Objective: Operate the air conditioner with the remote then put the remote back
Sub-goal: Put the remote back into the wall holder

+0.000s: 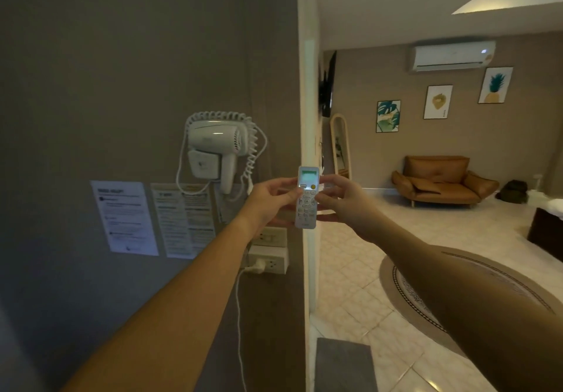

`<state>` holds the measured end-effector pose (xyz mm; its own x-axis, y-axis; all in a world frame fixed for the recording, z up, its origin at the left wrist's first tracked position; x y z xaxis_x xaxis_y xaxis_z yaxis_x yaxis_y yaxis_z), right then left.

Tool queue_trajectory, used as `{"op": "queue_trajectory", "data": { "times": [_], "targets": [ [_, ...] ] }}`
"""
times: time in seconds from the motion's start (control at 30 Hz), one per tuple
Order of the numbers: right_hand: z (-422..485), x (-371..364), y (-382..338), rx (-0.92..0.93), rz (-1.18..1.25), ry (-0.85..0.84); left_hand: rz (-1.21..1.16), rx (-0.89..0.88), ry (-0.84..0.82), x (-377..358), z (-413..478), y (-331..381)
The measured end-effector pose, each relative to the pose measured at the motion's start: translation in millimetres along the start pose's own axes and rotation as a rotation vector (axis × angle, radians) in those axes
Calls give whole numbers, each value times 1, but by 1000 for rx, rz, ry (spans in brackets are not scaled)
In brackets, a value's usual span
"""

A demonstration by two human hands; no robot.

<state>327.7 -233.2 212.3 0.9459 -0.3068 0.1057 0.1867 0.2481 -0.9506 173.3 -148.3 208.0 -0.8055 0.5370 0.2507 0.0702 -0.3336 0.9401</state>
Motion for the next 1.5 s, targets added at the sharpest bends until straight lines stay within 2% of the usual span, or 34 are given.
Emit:
{"op": "queue_trajectory", "data": {
  "times": [0.3,0.67,1.2,1.5],
  "targets": [
    [36,-76,25,33,-62,-42,-21,75,77,73,7,-58],
    [84,-135,91,58,-277,-32,-35,186,143,125,20,-150],
    [145,-196,176,72,-396,-34,-135,229,272,163,58,-252],
    [161,-211,205,49,-486,-34,-156,214,308,167,66,-280]
  ]
}}
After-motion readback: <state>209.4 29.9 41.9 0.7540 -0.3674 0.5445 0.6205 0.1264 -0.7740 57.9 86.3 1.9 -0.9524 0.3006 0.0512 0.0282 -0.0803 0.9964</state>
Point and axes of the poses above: each hand's wrist, its own z-axis towards the middle knuckle, its own x-axis out of the back of the hand, y = z × x, the point moved 9 cm from there along z, towards the middle knuckle, and after that the axes turned 9 degrees about z, right-handed, at the moved point
